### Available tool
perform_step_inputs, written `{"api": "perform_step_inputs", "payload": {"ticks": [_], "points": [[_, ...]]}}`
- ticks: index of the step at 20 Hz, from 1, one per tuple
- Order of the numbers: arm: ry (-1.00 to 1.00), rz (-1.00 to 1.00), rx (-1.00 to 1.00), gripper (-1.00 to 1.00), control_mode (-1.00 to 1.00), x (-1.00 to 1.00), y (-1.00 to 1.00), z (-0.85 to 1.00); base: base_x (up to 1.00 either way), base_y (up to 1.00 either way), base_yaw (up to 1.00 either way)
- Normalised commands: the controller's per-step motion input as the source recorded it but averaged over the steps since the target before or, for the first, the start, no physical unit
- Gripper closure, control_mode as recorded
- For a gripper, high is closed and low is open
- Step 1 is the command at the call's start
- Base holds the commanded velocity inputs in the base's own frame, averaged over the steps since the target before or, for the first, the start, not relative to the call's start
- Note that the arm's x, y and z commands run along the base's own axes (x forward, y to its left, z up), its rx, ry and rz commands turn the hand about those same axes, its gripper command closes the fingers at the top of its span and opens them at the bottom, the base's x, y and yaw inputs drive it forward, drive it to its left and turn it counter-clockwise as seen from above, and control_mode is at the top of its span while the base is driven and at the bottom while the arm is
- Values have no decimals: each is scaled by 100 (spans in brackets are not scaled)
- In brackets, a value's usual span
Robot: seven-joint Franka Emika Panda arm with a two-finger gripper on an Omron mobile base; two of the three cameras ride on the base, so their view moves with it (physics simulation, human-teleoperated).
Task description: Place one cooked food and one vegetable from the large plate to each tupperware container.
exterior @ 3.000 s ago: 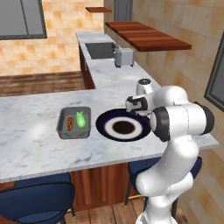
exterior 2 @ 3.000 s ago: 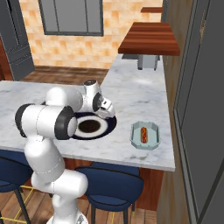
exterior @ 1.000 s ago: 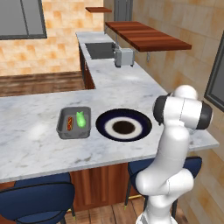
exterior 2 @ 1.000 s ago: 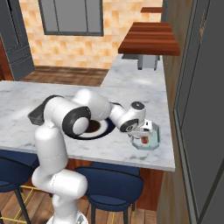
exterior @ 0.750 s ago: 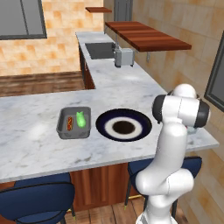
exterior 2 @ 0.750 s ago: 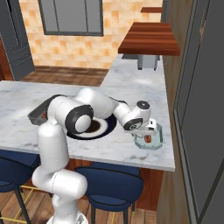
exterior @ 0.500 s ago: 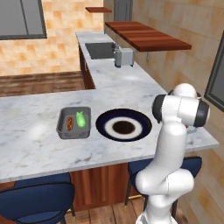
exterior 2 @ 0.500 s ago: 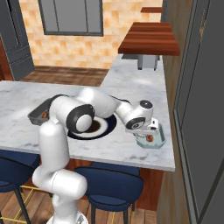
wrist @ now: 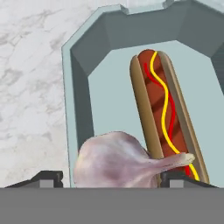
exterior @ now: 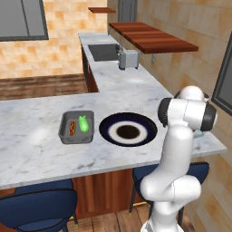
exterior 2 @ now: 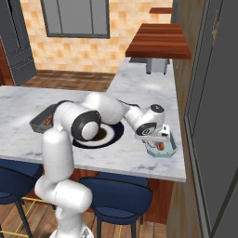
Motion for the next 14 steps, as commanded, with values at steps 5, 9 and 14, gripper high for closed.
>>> {"api": "perform_step_inputs", "payload": {"ticks": [5,9,14], "points": [[-22,0,3,-100,-100,-12,-1,23,0,0,0],[-12,0,2,-100,-100,-57,56,45,0,0,0],[5,0,-9,-100,-100,-62,100,81,0,0,0]]}}
